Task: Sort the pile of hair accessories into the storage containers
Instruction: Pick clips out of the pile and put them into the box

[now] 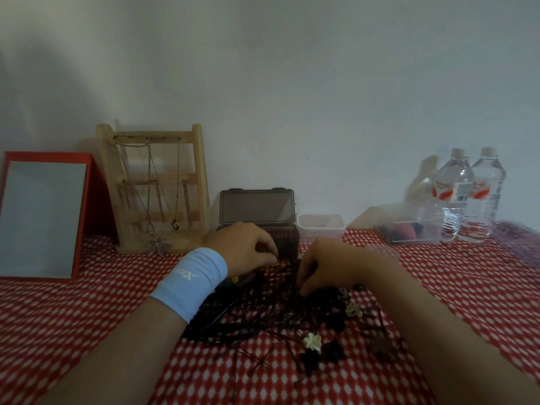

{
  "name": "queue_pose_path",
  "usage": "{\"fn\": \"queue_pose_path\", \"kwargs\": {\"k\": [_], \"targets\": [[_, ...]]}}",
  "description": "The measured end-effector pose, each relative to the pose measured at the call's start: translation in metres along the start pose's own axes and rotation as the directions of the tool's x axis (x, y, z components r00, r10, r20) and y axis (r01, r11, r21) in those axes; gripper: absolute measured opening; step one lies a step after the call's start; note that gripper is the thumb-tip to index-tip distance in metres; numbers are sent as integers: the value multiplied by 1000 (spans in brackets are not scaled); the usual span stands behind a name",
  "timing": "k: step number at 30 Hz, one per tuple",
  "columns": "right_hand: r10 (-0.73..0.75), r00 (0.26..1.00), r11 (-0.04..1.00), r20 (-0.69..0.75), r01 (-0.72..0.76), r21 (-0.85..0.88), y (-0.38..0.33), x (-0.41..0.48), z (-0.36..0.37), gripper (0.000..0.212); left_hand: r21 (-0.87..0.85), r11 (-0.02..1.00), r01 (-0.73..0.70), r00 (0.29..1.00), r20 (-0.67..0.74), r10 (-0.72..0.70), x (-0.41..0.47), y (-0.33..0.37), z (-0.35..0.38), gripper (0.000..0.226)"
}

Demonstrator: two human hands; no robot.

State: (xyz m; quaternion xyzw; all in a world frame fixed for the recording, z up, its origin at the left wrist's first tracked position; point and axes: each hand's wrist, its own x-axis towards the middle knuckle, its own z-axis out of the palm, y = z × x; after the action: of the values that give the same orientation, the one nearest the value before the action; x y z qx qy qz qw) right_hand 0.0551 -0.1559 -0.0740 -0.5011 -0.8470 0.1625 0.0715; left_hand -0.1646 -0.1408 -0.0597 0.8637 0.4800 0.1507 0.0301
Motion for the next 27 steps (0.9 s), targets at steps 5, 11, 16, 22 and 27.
{"fn": "queue_pose_path", "kwargs": {"k": [5,11,16,22,27], "targets": [[-2,1000,998,-5,2,-68,-6,6,3,14,0,997,73,997,-36,-73,-9,-27,-7,19],[33,999,997,-19,-34,-71,-12,7,-5,10,-152,979,135,985,-82,-149,-27,-55,8,27],[-28,988,999,-149,31,16,-37,22,-23,14,-300,946,127,972,-153,-179,-31,-65,7,21],[-89,968,989,-233,113,91,-74,70,-13,28,-339,915,220,973,5,-232,-30,-64,4,37],[-40,964,994,-264,65,87,-64,91,-13,17,-434,884,174,985,93,-148,-36,-60,5,48]]}}
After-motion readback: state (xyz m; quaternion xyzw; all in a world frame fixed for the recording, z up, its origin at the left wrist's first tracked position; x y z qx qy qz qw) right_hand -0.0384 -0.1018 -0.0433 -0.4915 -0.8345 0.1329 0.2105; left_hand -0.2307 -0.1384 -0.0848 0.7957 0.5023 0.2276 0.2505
